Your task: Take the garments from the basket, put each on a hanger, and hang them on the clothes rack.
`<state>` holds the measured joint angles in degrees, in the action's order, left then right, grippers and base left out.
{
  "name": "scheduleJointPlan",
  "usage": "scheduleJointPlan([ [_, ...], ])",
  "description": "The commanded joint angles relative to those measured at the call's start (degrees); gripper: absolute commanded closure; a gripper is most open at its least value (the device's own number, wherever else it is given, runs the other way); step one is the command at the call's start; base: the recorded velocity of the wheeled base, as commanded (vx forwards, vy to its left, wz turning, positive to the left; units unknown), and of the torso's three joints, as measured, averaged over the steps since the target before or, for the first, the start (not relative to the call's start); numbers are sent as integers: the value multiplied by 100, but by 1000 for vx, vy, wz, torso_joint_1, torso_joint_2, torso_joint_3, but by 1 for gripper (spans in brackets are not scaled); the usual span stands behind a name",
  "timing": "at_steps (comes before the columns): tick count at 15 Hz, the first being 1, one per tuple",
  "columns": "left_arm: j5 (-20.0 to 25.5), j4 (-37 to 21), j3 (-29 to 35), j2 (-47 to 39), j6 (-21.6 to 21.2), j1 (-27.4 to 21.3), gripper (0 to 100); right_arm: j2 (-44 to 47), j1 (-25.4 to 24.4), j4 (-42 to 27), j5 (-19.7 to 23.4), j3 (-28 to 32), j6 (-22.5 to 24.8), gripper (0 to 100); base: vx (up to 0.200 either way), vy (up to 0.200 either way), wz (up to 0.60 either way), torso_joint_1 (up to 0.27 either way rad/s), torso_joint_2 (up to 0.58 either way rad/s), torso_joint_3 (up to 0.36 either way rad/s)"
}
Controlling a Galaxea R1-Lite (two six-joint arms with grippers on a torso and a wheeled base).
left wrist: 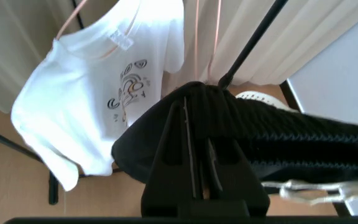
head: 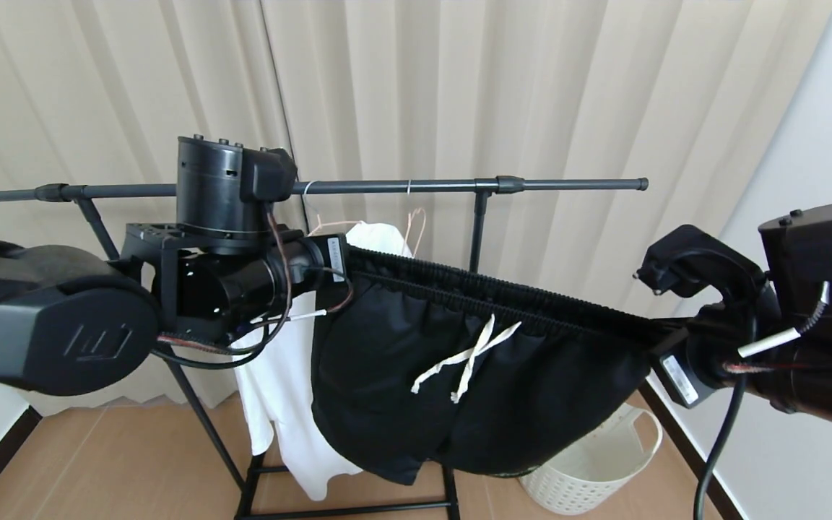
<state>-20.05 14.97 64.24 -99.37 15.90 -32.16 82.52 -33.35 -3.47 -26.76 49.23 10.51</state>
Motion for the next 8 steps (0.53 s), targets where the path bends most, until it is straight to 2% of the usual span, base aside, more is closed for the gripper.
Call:
scheduleJointPlan([
  [1, 28, 24, 519, -540, 1, -1, 100, -421, -743, -329, 13, -220, 65, 100, 0, 0, 0, 0, 0, 0],
  [3, 28, 24, 1064, -909, 1, -1, 100, -482, -1279, -611, 57, -256, 39, 100, 0, 0, 0, 0, 0, 0],
  [6, 37, 15, 1688, -1296, 1, 25, 100, -500, -1973, -628, 408, -387, 13, 100, 0, 0, 0, 0, 0, 0],
  [7, 37, 6, 1864, -1428, 1, 25, 100, -473, -2281, -593, 417, -387, -75, 100, 0, 0, 0, 0, 0, 0],
  [8, 37, 6, 1960, -1533, 1, 17, 100, -447, -2483, -567, 461, -361, -400, 100, 0, 0, 0, 0, 0, 0],
])
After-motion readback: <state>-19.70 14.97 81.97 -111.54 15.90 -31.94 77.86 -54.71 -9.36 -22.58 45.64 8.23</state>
